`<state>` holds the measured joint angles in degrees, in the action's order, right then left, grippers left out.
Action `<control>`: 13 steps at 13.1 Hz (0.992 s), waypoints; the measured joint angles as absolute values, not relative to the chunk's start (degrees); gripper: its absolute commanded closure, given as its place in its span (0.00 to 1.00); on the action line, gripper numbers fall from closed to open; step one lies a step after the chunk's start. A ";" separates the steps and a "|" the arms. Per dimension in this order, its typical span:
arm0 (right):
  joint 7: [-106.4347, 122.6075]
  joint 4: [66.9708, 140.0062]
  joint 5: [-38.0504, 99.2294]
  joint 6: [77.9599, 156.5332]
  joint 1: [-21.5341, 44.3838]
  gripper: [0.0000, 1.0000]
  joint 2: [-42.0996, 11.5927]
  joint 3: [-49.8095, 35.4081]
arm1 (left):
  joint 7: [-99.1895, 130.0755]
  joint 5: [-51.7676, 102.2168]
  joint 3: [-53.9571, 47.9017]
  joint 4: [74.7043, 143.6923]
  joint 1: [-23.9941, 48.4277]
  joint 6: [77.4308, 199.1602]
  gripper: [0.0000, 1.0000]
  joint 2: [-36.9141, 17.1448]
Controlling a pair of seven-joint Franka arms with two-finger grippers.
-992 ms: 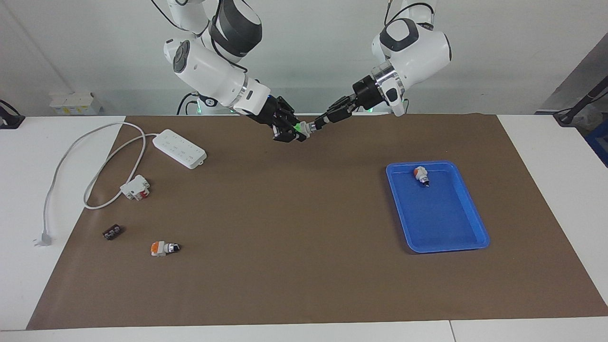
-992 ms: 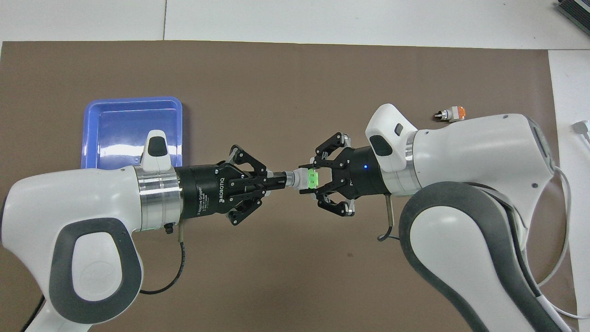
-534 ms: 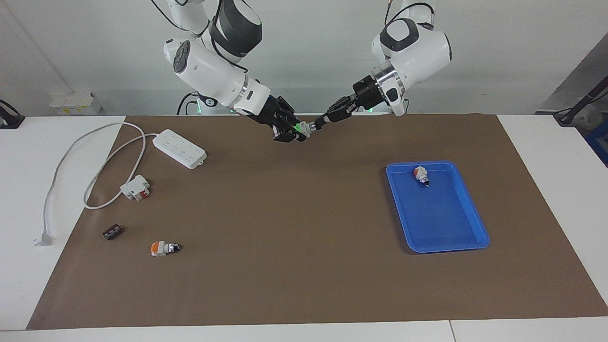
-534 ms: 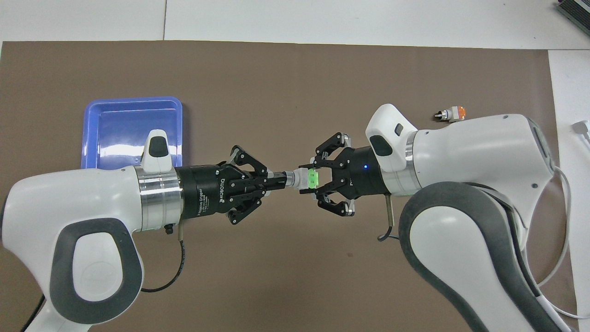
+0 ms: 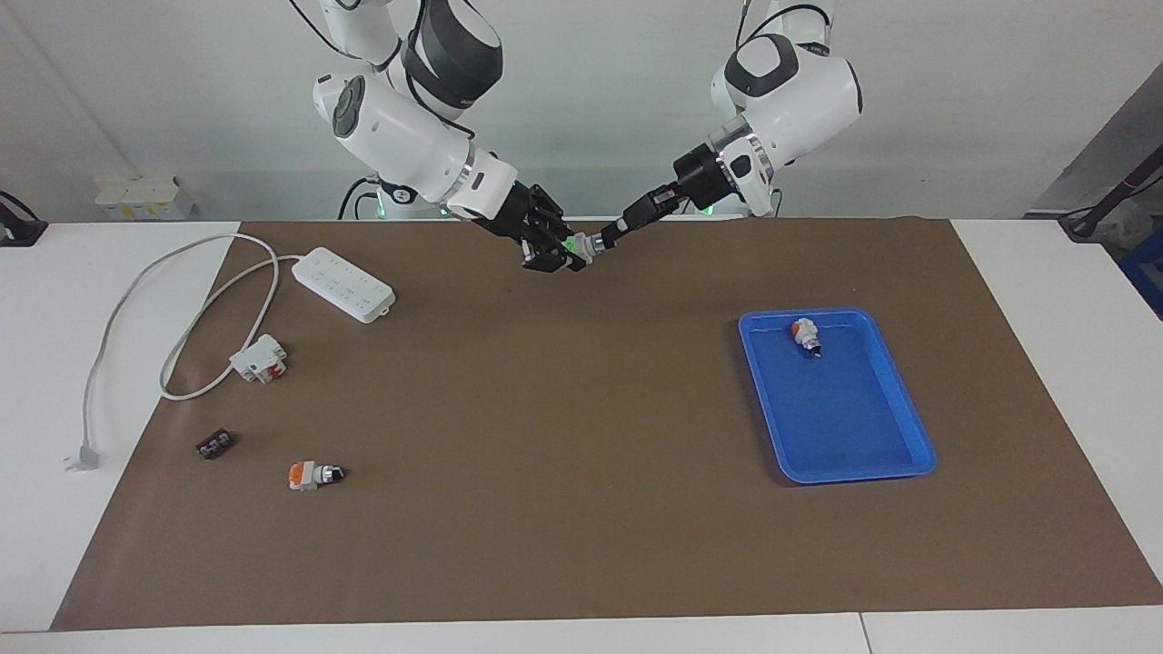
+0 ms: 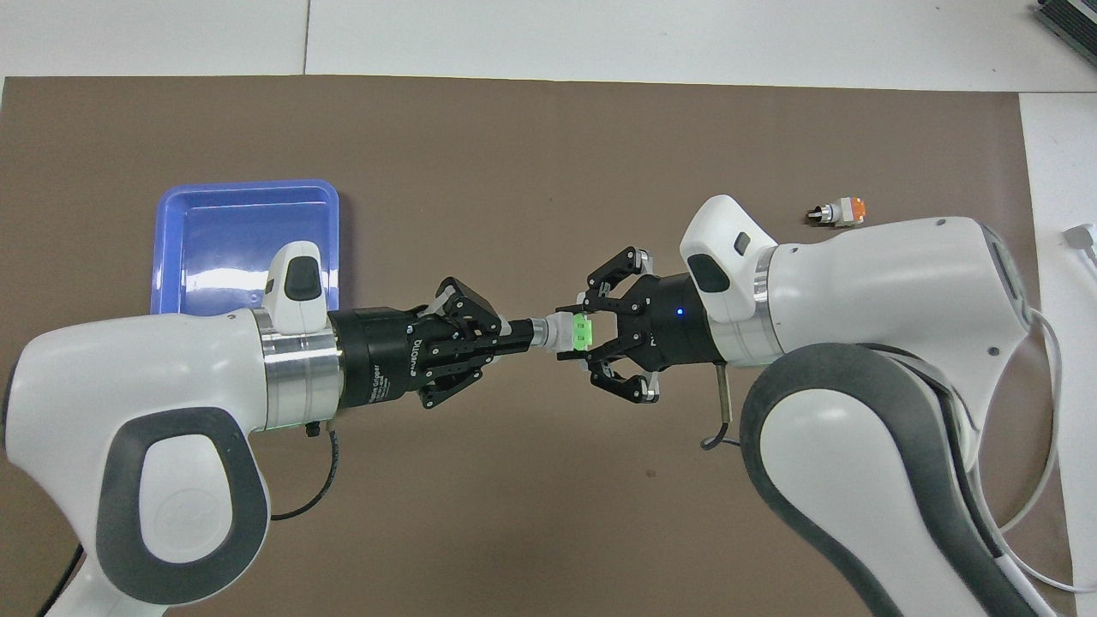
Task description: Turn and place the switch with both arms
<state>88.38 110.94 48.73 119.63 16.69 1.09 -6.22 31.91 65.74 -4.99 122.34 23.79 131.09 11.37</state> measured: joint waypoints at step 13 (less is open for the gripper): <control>88.39 112.72 48.73 120.55 16.67 1.00 2.06 -5.87 | -1.11 58.34 -5.13 121.75 26.58 134.78 1.00 11.37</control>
